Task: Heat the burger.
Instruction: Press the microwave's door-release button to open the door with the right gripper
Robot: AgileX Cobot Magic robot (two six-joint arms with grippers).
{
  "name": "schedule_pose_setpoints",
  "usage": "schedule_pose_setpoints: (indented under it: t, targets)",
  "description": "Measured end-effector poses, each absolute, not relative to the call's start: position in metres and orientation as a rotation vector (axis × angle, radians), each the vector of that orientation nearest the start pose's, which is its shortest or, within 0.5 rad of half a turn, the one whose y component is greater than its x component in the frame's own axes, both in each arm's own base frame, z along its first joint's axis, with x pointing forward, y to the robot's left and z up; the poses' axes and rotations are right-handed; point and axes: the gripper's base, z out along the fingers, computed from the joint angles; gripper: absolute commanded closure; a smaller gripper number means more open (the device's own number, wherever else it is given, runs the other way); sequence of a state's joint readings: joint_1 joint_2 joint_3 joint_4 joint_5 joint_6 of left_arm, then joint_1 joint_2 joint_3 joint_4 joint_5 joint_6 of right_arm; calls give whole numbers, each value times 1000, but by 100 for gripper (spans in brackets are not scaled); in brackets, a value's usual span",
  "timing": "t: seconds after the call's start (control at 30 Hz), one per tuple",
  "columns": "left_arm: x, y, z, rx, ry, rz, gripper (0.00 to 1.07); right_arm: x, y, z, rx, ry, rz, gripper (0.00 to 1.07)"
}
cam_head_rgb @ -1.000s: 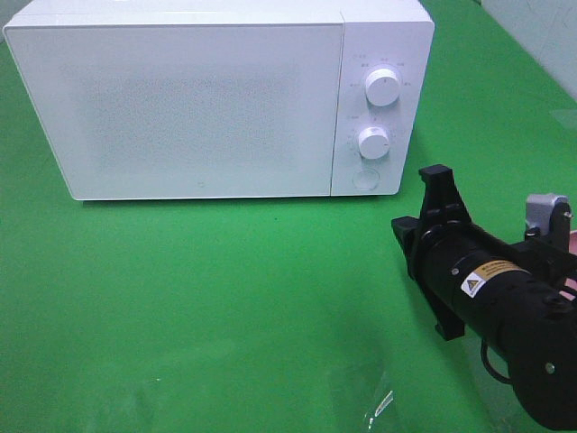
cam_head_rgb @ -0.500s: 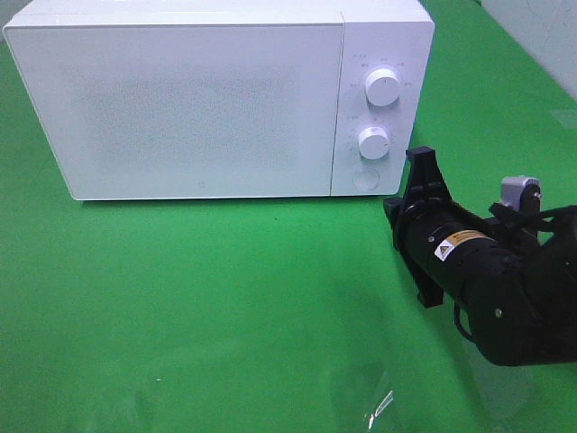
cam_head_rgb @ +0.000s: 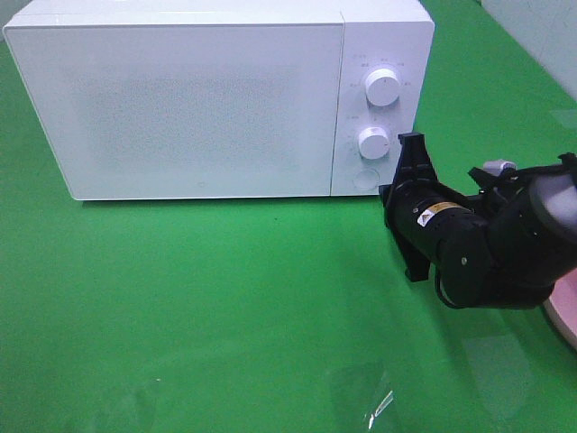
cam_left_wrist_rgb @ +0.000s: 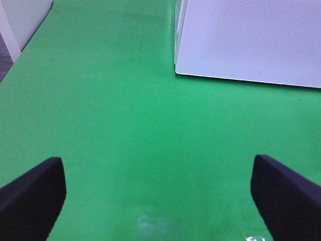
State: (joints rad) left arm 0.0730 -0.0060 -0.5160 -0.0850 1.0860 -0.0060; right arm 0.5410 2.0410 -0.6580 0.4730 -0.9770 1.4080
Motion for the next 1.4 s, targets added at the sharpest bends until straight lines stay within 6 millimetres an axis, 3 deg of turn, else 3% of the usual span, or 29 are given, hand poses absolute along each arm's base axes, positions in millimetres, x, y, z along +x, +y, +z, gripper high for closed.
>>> schedule_pose_setpoints:
  t: [0.53, 1.4]
  targets:
    - [-8, -7, 280, -74, 2044, -60, 15, 338, 155, 77, 1414, 1558, 1115, 107]
    - [-8, -7, 280, -74, 2044, -60, 15, 342, 153, 79, 1349, 1525, 1141, 107]
